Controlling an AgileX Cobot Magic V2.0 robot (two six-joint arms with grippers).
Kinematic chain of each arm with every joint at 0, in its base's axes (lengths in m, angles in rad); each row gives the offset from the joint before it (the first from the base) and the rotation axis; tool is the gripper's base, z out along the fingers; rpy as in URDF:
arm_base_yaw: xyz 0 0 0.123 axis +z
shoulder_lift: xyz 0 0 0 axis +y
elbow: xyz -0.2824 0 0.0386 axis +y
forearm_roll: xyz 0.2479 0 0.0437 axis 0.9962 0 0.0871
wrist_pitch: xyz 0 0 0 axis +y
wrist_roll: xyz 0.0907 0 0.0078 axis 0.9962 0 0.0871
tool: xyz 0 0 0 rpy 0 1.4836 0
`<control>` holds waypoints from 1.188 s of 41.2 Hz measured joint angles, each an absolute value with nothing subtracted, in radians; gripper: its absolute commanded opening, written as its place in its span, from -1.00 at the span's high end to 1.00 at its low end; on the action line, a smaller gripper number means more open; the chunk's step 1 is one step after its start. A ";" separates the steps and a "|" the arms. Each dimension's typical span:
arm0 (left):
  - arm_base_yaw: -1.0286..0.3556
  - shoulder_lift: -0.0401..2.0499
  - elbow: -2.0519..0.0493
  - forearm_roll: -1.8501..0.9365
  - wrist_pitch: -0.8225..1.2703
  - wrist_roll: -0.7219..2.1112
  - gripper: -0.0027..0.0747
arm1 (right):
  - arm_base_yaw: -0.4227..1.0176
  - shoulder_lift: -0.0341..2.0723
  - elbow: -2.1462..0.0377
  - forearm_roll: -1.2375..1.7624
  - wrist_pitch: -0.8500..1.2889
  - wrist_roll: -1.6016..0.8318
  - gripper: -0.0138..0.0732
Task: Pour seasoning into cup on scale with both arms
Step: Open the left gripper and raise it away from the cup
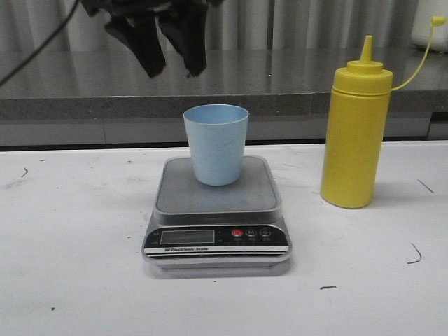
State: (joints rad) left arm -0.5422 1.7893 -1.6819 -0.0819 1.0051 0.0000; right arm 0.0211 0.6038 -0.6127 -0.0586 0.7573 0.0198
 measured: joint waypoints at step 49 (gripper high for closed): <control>-0.515 0.480 -0.763 -0.025 0.818 -0.056 -0.12 | 0.021 0.604 -0.613 -0.059 0.757 0.020 -0.41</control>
